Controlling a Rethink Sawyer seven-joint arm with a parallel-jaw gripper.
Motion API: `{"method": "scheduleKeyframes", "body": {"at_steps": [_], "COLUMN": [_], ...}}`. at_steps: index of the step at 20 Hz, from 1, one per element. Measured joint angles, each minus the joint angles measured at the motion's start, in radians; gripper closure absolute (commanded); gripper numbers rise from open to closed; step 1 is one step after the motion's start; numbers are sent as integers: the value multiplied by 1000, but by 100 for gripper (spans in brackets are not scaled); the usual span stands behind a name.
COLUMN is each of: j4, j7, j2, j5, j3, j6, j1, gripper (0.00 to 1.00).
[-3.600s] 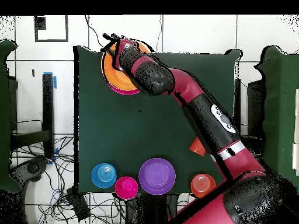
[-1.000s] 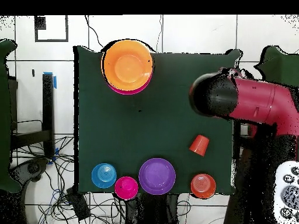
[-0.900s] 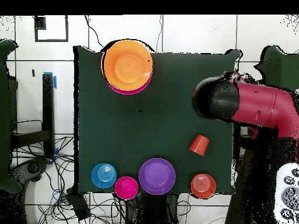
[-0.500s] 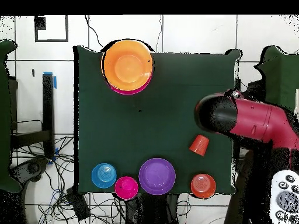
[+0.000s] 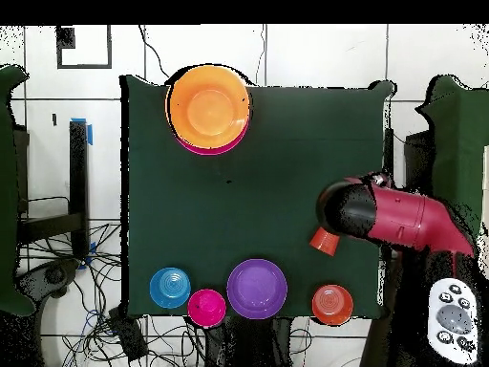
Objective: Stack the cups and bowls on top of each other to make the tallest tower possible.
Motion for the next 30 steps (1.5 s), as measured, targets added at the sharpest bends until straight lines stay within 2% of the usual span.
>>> {"method": "scheduleKeyframes", "body": {"at_steps": [6, 18, 30], "j4": [50, 127, 198], "j7": [62, 67, 67], "j2": [46, 119, 130], "j5": [0, 0, 1], "j3": [-12, -33, -88], "j6": [-38, -119, -129], "j1": [0, -1, 4], "gripper": [0, 0, 0]}}
